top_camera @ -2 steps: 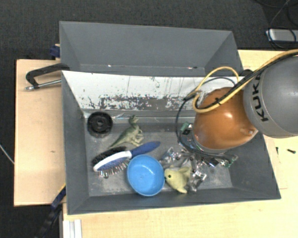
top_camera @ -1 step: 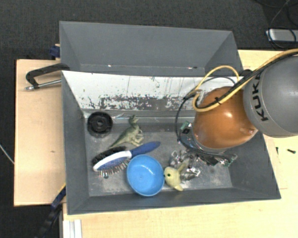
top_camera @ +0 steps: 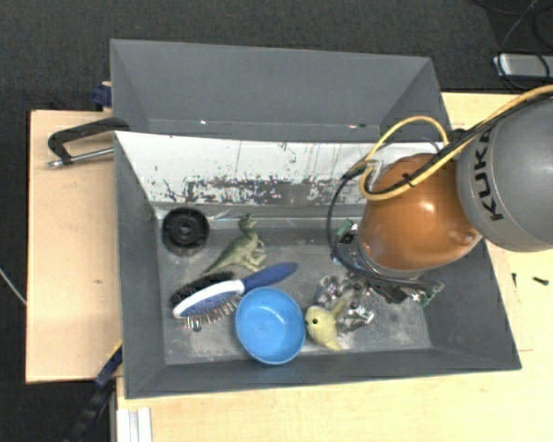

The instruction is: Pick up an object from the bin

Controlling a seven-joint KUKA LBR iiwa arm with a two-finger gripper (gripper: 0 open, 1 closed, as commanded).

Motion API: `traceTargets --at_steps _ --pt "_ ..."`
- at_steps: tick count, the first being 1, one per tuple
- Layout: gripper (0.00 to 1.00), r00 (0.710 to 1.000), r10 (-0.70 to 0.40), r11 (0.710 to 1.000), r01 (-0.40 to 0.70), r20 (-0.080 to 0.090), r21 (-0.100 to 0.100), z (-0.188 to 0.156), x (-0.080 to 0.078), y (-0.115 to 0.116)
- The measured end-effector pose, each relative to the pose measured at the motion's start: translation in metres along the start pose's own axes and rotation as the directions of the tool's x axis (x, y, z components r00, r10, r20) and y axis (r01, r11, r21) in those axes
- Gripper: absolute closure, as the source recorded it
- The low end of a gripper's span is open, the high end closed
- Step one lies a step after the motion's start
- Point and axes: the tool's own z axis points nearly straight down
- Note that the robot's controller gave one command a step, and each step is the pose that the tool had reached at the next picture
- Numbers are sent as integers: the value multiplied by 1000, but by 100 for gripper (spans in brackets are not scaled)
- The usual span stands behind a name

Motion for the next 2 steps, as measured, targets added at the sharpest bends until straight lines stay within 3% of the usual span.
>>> traceTargets --at_steps 2 --pt "100 1000 3 1000 -3 1 1 -41 -4 -1"
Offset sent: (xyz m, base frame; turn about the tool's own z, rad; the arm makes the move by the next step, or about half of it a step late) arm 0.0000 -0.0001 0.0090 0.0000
